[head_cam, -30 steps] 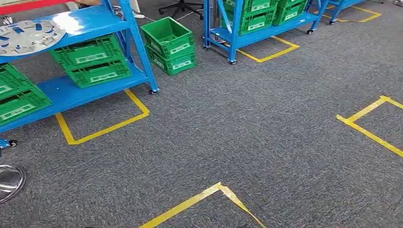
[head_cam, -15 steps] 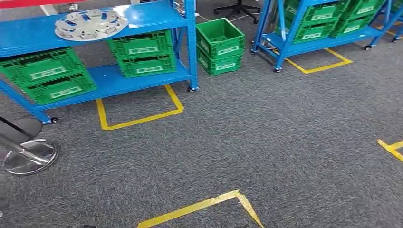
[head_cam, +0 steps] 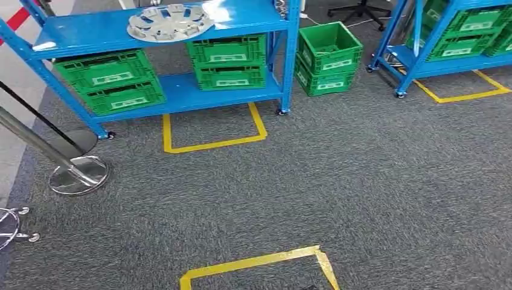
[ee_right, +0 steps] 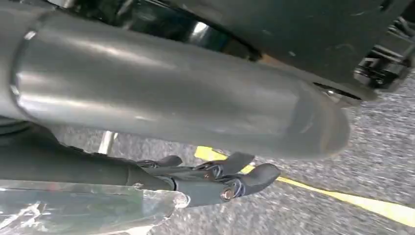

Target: Take the parts from the cabinet and place them on the table.

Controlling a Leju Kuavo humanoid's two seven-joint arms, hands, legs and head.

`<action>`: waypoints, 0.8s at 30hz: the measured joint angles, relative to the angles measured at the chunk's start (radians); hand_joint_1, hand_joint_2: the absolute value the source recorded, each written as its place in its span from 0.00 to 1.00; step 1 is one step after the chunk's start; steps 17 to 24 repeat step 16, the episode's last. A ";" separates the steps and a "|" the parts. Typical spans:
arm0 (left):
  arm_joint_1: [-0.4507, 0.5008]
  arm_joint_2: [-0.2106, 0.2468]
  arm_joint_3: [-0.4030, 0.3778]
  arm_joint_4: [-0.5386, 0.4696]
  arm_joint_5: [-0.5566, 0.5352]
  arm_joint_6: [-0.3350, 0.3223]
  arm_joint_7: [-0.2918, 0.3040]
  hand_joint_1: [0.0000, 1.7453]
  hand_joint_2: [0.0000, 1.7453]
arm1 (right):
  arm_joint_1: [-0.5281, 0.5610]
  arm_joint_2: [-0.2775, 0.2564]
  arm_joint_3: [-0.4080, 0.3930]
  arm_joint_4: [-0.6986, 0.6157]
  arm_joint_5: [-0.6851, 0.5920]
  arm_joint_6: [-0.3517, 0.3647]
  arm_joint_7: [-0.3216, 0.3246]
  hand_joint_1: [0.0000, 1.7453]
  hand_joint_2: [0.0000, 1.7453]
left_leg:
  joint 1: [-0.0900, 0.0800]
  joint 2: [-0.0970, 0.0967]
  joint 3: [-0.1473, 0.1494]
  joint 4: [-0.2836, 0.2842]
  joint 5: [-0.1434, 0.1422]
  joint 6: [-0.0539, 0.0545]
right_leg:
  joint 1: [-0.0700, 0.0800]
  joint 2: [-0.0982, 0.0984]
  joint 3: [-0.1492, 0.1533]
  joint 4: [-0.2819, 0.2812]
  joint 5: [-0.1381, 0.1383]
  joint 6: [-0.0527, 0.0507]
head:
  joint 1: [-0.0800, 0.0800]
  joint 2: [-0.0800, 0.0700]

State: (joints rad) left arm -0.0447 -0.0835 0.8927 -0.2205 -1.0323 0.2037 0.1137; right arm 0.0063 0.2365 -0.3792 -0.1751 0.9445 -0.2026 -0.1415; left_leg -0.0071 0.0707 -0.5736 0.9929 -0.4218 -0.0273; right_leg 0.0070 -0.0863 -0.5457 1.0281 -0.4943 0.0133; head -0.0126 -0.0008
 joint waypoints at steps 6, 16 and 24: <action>0.007 -0.002 0.000 0.000 0.000 0.010 -0.009 0.00 0.00 | -0.002 0.000 0.000 0.000 -0.021 -0.031 -0.024 0.00 0.00 | 0.011 -0.036 0.001 -0.010 0.008 0.035 | -0.005 0.058 -0.005 0.052 -0.044 0.032 | 0.014 0.000; 0.002 -0.001 0.001 0.000 0.000 0.010 -0.012 0.00 0.00 | 0.005 0.000 0.000 0.000 -0.021 -0.031 -0.026 0.00 0.00 | 0.009 -0.087 0.001 0.006 -0.003 0.016 | -0.022 0.096 -0.011 0.006 0.024 0.037 | 0.020 0.000; 0.002 -0.001 0.001 0.000 0.000 0.010 -0.012 0.00 0.00 | 0.005 0.000 0.000 0.000 -0.021 -0.031 -0.026 0.00 0.00 | 0.009 -0.087 0.001 0.006 -0.003 0.016 | -0.022 0.096 -0.011 0.006 0.024 0.037 | 0.020 0.000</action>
